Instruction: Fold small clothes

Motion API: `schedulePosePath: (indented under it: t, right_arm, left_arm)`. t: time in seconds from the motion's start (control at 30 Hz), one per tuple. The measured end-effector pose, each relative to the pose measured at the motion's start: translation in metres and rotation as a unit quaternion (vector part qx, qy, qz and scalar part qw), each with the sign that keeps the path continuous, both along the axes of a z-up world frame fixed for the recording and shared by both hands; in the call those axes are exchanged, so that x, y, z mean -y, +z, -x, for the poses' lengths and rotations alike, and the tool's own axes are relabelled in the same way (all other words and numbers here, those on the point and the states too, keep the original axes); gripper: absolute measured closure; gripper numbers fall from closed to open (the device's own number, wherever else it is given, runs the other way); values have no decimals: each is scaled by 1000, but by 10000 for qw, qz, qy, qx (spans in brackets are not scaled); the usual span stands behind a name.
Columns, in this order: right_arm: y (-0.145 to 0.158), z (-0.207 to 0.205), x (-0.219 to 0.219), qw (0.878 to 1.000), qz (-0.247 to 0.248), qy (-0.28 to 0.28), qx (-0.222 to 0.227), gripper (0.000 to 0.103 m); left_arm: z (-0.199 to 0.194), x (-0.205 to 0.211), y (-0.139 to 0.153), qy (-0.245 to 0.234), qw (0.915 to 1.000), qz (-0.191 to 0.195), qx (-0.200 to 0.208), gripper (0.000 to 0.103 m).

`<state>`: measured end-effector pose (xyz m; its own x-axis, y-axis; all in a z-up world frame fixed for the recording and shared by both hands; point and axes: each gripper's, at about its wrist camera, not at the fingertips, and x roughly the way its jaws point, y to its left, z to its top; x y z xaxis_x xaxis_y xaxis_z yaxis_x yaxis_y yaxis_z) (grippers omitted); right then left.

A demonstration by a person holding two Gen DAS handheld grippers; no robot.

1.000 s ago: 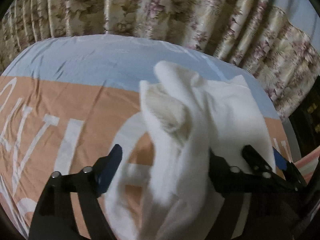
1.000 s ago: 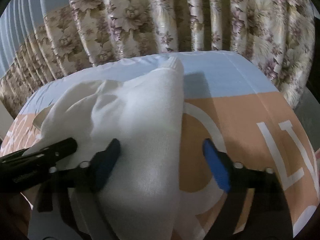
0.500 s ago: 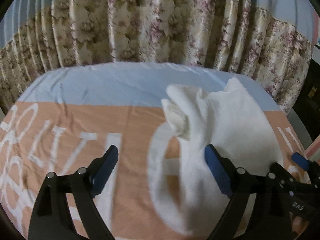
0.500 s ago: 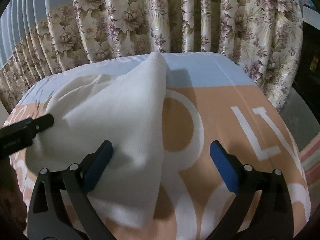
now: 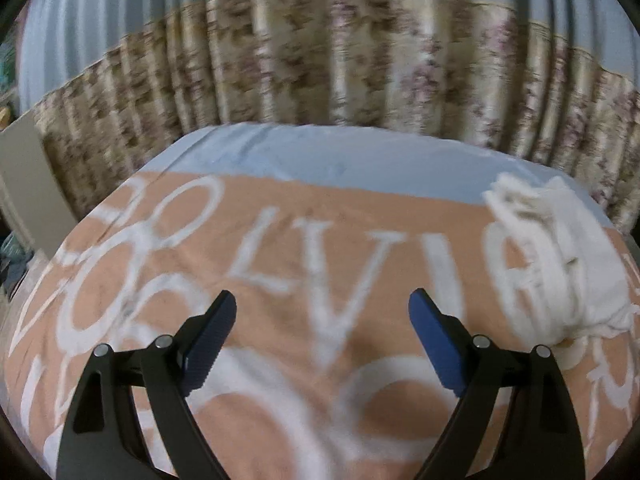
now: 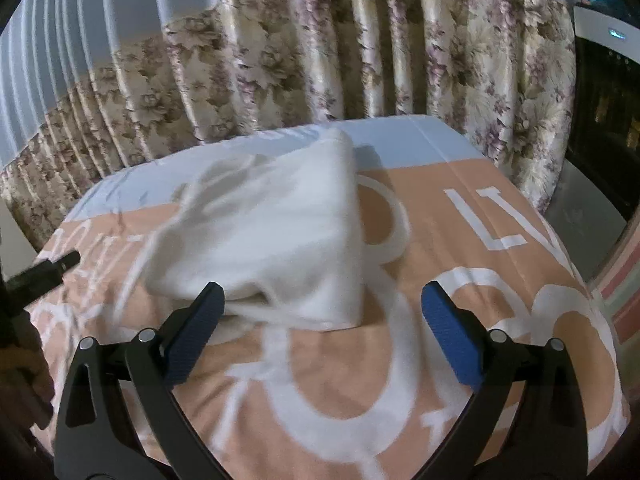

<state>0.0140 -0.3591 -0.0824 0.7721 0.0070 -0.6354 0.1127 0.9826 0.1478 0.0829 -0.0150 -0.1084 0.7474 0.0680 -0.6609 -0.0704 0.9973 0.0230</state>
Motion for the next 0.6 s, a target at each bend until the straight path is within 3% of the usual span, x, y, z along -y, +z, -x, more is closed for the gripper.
schedulePosePath:
  t: [0.17, 0.3, 0.37, 0.5, 0.6]
  right_arm:
    - [17, 13, -44, 9995, 178, 79, 238, 3]
    - [21, 29, -80, 9972, 678, -125, 275, 3]
    - [21, 40, -93, 9971, 685, -62, 311, 3]
    - [26, 60, -115, 9952, 853, 52, 477, 3]
    - [29, 66, -125, 9943, 911, 106, 551, 3]
  left_arm:
    - [40, -30, 4, 50, 9999, 102, 73, 14]
    - [80, -37, 10, 21, 9997, 147, 195, 14]
    - [95, -35, 12, -1, 9996, 91, 252, 14]
    - [111, -30, 18, -125, 9991, -56, 407, 14]
    - [118, -33, 25, -103, 9984, 122, 540, 14]
